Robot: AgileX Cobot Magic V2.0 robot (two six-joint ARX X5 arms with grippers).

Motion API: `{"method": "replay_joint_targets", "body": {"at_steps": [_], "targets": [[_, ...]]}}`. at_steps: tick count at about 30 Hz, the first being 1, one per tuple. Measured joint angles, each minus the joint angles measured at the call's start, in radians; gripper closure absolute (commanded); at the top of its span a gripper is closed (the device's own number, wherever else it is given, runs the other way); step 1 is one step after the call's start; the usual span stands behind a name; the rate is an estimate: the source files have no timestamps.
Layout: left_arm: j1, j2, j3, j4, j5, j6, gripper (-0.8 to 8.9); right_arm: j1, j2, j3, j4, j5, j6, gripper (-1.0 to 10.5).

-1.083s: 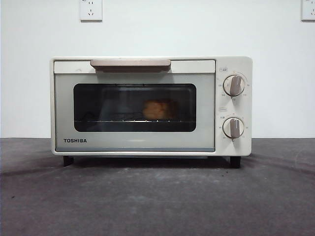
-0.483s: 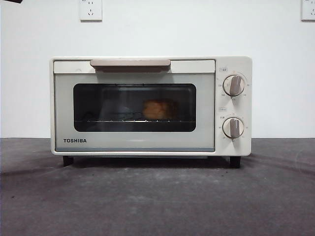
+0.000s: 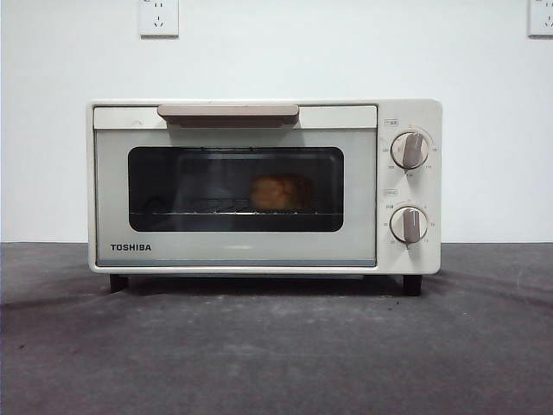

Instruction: The left arm flap open the oven, the right arm pick bread and place it into oven, the left arm flap close the oven

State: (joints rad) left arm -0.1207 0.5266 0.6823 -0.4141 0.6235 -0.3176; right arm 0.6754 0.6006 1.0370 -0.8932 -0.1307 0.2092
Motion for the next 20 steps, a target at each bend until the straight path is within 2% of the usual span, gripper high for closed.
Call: {"method": "replay_joint_targets", "body": {"at_steps": [3,6,9,13,20], "targets": [[0.024,-0.100,-0.097,0.058,-0.056,0.130,7.86,0.000,0.000,0.000,0.000,0.000,0.000,9.4],[0.045,-0.191,-0.253,0.145,-0.183,0.204,7.86,0.000,0.000,0.000,0.000,0.000,0.000,9.4],[0.058,-0.288,-0.423,0.208,-0.333,0.225,7.86,0.000,0.000,0.000,0.000,0.000,0.000,9.4],[0.060,-0.397,-0.573,0.201,-0.489,0.230,7.86,0.000,0.000,0.000,0.000,0.000,0.000,9.4],[0.060,-0.523,-0.633,0.221,-0.653,0.231,7.86,0.000,0.000,0.000,0.000,0.000,0.000,9.4]]}}
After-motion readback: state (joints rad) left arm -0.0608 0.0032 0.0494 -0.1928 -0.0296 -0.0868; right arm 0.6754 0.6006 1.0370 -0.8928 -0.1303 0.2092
